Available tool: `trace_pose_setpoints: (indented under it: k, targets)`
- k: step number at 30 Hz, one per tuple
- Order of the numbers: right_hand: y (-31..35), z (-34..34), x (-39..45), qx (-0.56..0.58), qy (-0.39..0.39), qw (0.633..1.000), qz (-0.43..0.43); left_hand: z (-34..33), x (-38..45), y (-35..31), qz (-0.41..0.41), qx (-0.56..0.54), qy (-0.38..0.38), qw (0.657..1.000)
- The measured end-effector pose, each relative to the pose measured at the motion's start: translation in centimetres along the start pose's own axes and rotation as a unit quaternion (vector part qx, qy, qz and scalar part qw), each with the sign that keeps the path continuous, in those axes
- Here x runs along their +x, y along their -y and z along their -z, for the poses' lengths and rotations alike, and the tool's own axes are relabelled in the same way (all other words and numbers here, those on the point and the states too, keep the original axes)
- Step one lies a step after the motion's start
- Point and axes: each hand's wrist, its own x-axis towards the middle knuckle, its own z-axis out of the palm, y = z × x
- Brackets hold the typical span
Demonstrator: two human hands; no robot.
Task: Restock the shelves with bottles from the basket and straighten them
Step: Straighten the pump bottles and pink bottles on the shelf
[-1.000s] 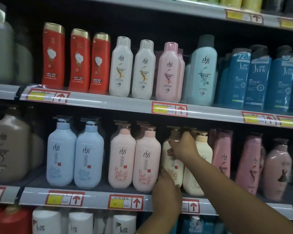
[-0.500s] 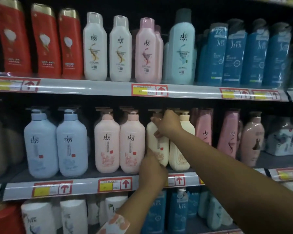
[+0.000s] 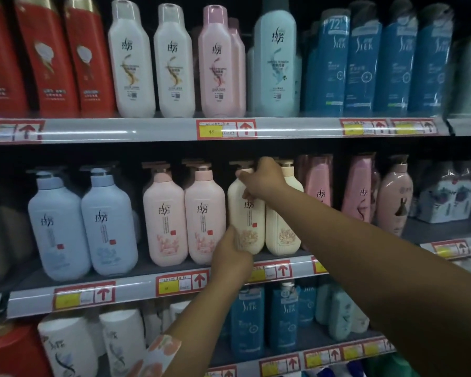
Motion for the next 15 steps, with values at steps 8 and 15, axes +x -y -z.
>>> trace_pose_setpoints:
  k: [8,15]
  targets:
    - [-0.05,0.43,0.17,0.006,0.009,1.000,-0.006,0.34,0.17,-0.28,0.012,-0.024,-0.011,1.000]
    - [0.27,0.39,0.13,-0.006,0.020,1.000,0.008,0.30,-0.38,0.01,-0.005,0.002,-0.012,1.000]
